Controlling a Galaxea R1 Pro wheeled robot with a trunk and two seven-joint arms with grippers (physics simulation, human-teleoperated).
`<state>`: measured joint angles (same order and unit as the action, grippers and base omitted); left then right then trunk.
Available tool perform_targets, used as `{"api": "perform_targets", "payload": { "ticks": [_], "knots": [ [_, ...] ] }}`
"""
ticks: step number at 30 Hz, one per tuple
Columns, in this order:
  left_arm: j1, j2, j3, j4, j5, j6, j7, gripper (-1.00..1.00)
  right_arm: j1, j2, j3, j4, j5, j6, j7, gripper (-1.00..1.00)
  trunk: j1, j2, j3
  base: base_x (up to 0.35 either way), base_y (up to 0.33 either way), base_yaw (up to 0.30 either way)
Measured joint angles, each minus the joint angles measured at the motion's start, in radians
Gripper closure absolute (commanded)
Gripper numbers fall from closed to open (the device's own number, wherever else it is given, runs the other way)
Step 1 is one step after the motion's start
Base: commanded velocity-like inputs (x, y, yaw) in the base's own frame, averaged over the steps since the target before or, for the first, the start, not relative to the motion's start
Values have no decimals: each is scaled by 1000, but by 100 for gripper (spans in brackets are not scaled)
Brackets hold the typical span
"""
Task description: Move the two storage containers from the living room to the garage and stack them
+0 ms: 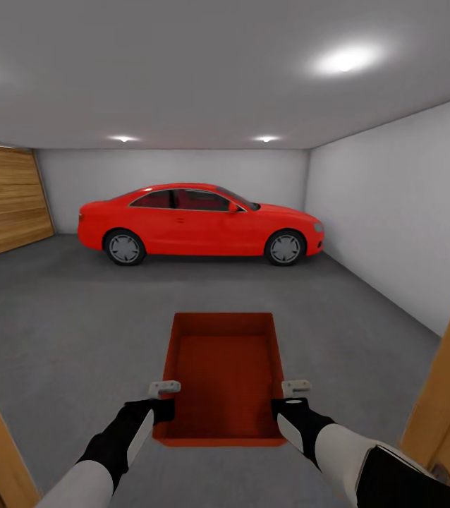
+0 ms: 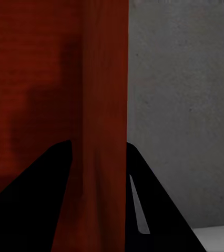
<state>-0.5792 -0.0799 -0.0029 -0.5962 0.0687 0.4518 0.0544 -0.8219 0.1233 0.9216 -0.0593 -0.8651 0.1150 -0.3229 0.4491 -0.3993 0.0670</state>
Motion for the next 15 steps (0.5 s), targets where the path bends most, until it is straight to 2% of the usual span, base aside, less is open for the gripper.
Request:
{"api": "perform_targets", "payload": {
  "ticks": [15],
  "knots": [
    [0, 1, -2, 0, 1, 0, 0, 100, 1, 0, -2, 0, 0, -1, 0, 100, 0, 0, 0, 321, 0, 0]
  ]
}}
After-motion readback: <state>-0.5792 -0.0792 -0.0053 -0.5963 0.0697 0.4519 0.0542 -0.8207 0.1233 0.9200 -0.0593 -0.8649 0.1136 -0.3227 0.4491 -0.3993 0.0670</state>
